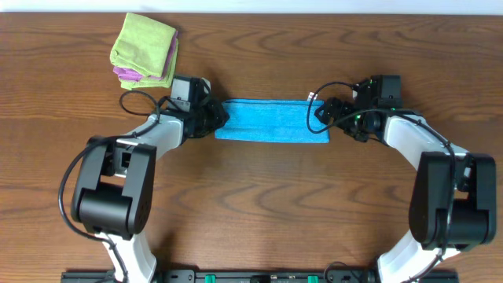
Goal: Fold the cloth
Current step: 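Hold both strip ends and push them toward each other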
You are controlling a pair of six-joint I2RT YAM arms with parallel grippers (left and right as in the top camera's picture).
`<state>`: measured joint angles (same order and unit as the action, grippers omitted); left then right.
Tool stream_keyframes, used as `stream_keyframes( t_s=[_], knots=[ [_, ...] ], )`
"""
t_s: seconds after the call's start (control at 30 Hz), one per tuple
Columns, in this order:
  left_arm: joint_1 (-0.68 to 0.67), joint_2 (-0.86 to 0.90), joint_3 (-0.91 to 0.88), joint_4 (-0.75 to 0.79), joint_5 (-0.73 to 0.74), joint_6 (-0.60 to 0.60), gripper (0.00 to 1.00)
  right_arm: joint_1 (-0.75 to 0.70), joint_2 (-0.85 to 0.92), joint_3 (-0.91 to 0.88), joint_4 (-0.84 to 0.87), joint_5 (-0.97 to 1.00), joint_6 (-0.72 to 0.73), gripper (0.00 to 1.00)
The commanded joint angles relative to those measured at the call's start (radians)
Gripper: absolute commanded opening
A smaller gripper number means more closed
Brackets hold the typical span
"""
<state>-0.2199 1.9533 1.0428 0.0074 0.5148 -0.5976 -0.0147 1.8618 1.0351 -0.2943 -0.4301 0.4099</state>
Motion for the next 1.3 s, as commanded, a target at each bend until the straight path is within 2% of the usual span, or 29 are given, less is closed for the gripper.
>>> stream_keyframes(
  t_s=[0.0, 0.4, 0.73, 0.83, 0.93, 1.0, 1.27],
  knots=[
    [-0.005, 0.028, 0.004, 0.002, -0.030, 0.015, 0.06, 0.013, 0.035, -0.016, -0.021, 0.013, 0.002, 0.99],
    [-0.005, 0.031, 0.004, -0.008, -0.052, 0.015, 0.06, 0.099, 0.039, -0.016, 0.020, 0.060, 0.013, 0.97],
    [-0.005, 0.031, 0.004, -0.012, -0.045, 0.015, 0.06, 0.103, 0.109, -0.016, 0.045, 0.054, 0.024, 0.90],
    [-0.005, 0.031, 0.004, -0.019, -0.043, 0.015, 0.06, 0.108, 0.144, -0.016, 0.053, 0.051, 0.024, 0.84],
    [-0.005, 0.031, 0.004, -0.038, -0.043, 0.015, 0.06, 0.108, 0.159, -0.016, 0.070, 0.060, 0.019, 0.69],
    [-0.005, 0.031, 0.004, -0.046, -0.043, 0.015, 0.06, 0.108, 0.160, -0.016, 0.087, 0.060, 0.019, 0.64],
    [-0.003, 0.031, 0.004, -0.048, -0.042, 0.014, 0.06, 0.114, 0.184, -0.016, 0.092, 0.058, 0.019, 0.64]
  ],
)
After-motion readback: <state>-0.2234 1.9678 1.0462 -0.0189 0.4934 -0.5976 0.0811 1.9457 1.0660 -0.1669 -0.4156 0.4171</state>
